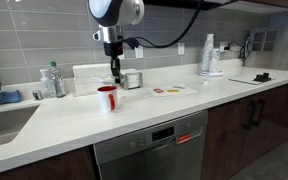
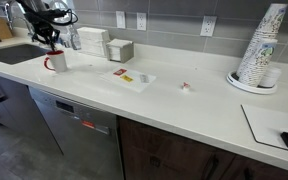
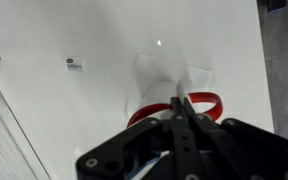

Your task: Put the paper inside the mug

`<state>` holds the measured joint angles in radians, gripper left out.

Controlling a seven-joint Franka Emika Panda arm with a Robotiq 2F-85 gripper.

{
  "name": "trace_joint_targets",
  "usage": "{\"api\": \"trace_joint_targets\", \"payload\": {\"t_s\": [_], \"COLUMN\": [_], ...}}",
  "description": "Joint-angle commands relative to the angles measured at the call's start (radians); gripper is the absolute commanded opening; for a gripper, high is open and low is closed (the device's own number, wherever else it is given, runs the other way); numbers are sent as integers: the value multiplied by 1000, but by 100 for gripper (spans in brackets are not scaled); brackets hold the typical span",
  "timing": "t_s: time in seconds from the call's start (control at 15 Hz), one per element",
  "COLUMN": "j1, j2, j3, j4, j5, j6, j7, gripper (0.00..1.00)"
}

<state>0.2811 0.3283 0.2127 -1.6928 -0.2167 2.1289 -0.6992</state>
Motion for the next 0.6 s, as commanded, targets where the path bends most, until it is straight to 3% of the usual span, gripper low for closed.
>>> {"api": "trace_joint_targets", "payload": {"t_s": [0.0,0.53], "j1": [23,62], "j2": [48,118], "j3": [6,0], "j4": [59,123], "j5": [-96,-215], "j6": [-26,-44], "j7": [38,45], "gripper": [0,0]}}
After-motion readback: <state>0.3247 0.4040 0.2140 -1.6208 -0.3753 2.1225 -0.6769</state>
